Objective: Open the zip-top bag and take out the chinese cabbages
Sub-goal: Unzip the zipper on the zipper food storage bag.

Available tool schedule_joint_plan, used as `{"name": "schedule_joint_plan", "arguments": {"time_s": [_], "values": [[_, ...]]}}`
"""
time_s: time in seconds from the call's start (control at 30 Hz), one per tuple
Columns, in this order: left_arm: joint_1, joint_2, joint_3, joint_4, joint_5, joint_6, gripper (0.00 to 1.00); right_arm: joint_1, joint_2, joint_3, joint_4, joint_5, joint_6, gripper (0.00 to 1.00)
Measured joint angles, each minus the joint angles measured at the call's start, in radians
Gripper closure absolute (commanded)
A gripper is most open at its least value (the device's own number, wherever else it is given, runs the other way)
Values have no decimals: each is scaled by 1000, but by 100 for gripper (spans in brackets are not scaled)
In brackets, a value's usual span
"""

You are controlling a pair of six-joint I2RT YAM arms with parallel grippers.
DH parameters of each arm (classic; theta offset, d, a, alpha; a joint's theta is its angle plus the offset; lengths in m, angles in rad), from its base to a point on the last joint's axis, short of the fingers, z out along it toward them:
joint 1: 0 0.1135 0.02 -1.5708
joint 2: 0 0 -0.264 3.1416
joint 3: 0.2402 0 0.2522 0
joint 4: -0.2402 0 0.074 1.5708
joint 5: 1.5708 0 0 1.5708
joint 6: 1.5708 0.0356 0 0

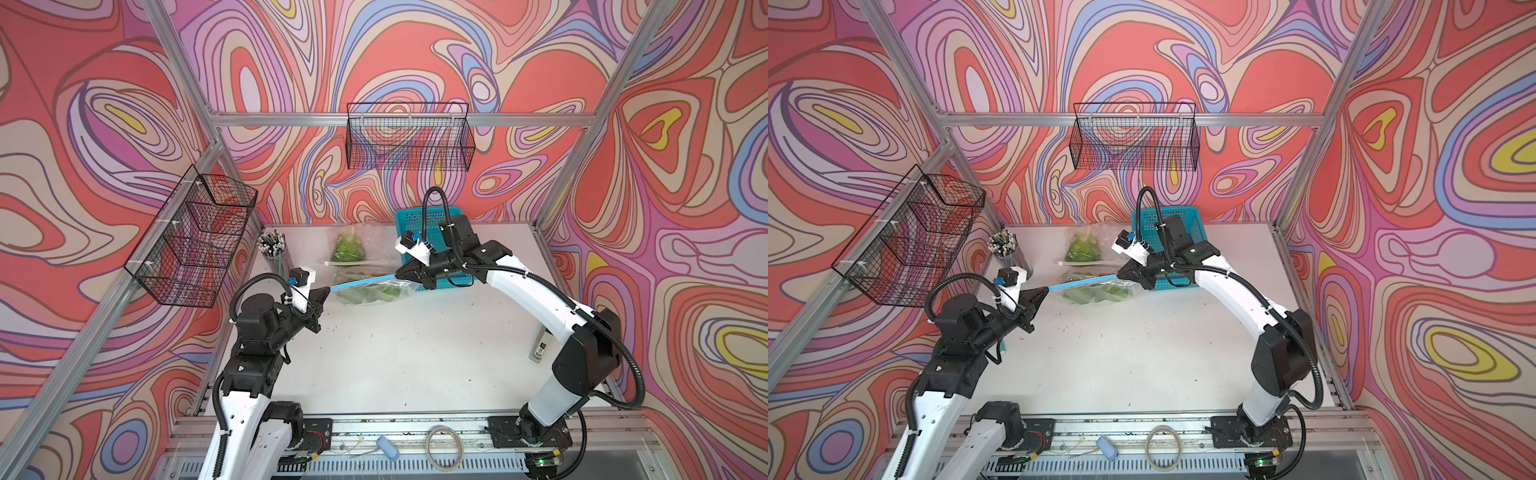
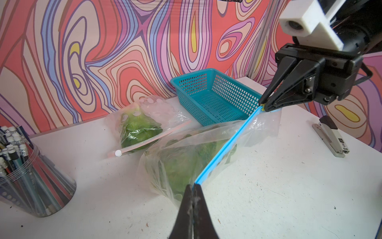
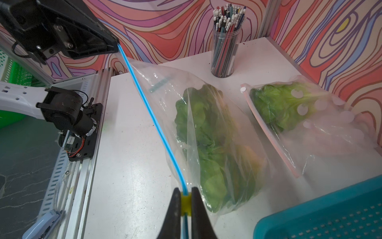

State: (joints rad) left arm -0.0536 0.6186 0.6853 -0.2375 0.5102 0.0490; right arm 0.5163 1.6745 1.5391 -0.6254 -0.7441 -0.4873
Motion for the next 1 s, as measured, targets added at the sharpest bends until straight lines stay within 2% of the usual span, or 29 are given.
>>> {"name": "schedule_joint_plan", "arguments": {"time_s": [0.63, 1.0], "values": [[0, -10, -1, -2, -41, 0, 100, -48, -112, -119, 34, 106, 33, 100], [1, -8, -1, -2, -19, -2, 100, -53, -128, -140, 51, 111, 45, 100]]}}
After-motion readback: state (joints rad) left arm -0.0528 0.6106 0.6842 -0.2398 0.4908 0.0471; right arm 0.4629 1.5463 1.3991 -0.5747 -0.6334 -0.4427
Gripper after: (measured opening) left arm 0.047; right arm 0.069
